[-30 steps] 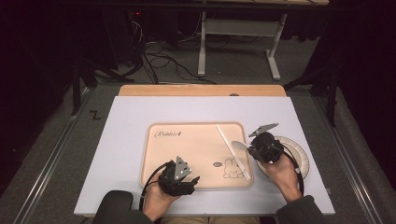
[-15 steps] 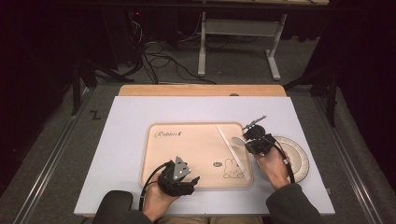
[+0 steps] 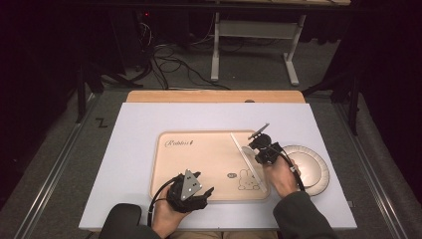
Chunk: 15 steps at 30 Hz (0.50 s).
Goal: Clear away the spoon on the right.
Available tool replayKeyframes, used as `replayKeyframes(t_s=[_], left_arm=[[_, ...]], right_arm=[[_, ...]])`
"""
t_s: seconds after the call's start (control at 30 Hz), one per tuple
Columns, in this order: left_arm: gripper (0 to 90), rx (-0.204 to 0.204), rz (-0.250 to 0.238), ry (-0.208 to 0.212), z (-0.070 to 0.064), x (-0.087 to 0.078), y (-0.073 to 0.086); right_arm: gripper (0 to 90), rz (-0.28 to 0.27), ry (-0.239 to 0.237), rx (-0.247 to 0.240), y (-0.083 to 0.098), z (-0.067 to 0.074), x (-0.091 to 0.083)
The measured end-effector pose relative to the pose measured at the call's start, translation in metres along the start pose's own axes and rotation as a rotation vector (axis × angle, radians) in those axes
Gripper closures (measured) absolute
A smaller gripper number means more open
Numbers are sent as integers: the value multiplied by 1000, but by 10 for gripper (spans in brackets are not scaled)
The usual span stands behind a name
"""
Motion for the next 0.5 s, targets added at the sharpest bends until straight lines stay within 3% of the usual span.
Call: replayKeyframes(t_s=[0.13,0.3,0.4,0.5], left_arm=[[365,-11,21,-4,-1,5,4],[361,23,93,-15,-3,11,15],[361,13,100,-23,0,11,14],[360,-23,105,-17,1,11,12]], right_arm=[[860,-3,-15,14,-4,-4,4],[861,-8,-34,47,-10,-11,10],[861,-16,-38,78,-11,-15,12],[861,-13,-39,87,-13,-16,14]])
Point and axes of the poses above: each handheld gripper's, and its own axes: x roughly forward along the jaws, y roughly out of its underside, z roughly to its left, the point moved 5 cm from there along x, roughly forward along the jaws, and after that the axes turned 7 degrees about -y, right-handed, at the moved point
